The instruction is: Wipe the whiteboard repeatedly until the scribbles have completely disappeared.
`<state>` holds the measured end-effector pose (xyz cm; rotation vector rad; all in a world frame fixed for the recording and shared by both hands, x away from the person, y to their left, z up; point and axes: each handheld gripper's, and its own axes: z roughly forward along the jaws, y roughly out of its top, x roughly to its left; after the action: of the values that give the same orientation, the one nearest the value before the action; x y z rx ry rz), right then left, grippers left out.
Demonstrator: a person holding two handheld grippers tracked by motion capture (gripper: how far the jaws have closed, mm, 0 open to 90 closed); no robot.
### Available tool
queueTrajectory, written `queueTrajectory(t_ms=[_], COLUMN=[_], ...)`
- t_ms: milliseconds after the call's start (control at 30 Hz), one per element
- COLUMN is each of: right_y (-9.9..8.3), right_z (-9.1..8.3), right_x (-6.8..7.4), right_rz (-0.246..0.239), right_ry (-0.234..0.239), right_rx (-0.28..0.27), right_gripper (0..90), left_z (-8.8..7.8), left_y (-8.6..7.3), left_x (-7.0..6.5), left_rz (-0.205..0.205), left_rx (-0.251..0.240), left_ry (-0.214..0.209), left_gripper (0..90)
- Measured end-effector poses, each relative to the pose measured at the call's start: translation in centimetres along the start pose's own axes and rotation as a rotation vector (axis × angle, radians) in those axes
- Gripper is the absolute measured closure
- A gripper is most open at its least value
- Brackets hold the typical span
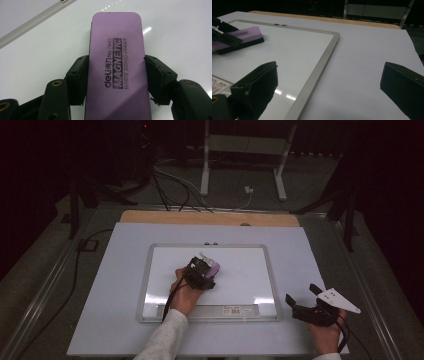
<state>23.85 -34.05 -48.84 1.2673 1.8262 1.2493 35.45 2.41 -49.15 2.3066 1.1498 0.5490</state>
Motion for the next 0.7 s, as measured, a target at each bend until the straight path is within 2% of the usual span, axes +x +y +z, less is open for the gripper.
queueTrajectory(t_ms=[200, 433, 700], right_y=[0.0, 0.0, 0.0], right_z=[0.1, 0.2, -0.2], right_x=[0.0, 0.1, -0.2], right_rz=[0.009, -0.003, 0.012], right_ry=[-0.001, -0.004, -0.008], right_rx=[0.000, 0.004, -0.009], right_gripper=[2.0, 2.0, 2.0], left_z=[0.0, -0.1, -0.1], left_y=[-0.3, -0.4, -0.4], left_x=[0.7, 1.0, 1.2], left_rz=[-0.030, -0.037, -0.060], left_rx=[-0.002, -0.001, 0.005], left_ry=[0.008, 0.026, 0.042], left_gripper=[41.8, 41.8, 41.8])
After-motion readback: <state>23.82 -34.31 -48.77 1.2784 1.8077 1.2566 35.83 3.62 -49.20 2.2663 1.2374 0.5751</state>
